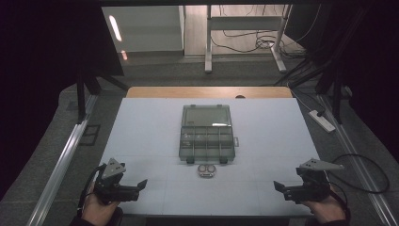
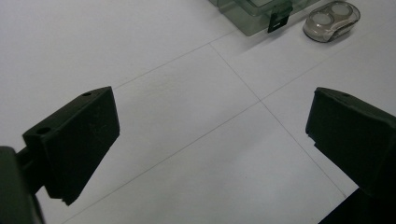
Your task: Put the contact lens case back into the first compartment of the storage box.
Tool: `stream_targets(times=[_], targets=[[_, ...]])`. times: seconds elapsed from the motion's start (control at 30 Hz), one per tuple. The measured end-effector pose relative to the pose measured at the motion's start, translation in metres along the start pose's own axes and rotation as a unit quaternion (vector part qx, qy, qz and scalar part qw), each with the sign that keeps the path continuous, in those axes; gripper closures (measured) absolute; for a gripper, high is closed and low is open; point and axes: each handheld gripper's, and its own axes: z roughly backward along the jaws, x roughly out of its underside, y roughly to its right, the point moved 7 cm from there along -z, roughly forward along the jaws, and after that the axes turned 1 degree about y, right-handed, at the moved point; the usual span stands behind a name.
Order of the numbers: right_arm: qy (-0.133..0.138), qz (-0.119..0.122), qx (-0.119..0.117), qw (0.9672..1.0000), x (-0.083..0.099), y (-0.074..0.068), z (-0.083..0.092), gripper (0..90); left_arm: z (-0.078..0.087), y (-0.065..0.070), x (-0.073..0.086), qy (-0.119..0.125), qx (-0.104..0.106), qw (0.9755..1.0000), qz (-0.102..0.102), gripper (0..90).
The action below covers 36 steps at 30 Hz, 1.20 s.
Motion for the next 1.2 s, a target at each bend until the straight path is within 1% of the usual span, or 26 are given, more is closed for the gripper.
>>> stream_targets(times=[0.17, 0.23, 0.3, 0.43, 0.47, 0.53, 0.6, 0.77, 0.97, 1.2], targets=[[0.000, 0.012, -0.016, 0.9998, -0.004, -0.003, -0.004, 0.0, 0.000, 0.000, 0.000, 0.000, 0.000, 1.0000, 0.000, 2.9], [-0.003, 0.012, -0.019, 0.9997, -0.004, -0.004, -0.005, 0.0, 0.000, 0.000, 0.000, 0.000, 0.001, 1.0000, 0.000, 2.9], [0.001, 0.009, -0.023, 0.9997, -0.005, -0.005, -0.006, 0.0, 0.000, 0.000, 0.000, 0.000, 0.001, 1.0000, 0.002, 2.9], [0.010, 0.015, -0.032, 0.9993, -0.009, -0.008, -0.008, 0.0, 0.000, 0.000, 0.000, 0.001, 0.002, 1.0000, 0.003, 2.8], [0.011, 0.018, -0.038, 0.9990, -0.011, -0.009, -0.009, 0.0, 0.000, 0.000, 0.000, 0.001, 0.002, 1.0000, 0.003, 2.8], [0.011, 0.019, -0.042, 0.9989, -0.012, -0.010, -0.009, 0.0, 0.000, -0.001, 0.000, 0.001, 0.002, 1.0000, 0.003, 2.8], [0.006, 0.028, -0.048, 0.9984, -0.015, -0.013, -0.011, 0.0, 0.000, -0.001, 0.000, 0.003, 0.003, 1.0000, 0.006, 2.8], [0.001, 0.035, -0.053, 0.9980, -0.019, -0.016, -0.015, 0.0, 0.000, -0.001, 0.000, 0.002, 0.003, 1.0000, 0.008, 2.7], [0.003, 0.040, -0.060, 0.9974, -0.027, -0.021, -0.023, 0.0, 0.000, -0.001, 0.000, 0.002, 0.002, 1.0000, 0.007, 2.7], [-0.011, 0.046, -0.060, 0.9971, -0.030, -0.026, -0.031, 0.0, 0.000, -0.001, 0.000, 0.002, 0.002, 1.0000, 0.007, 2.7]])
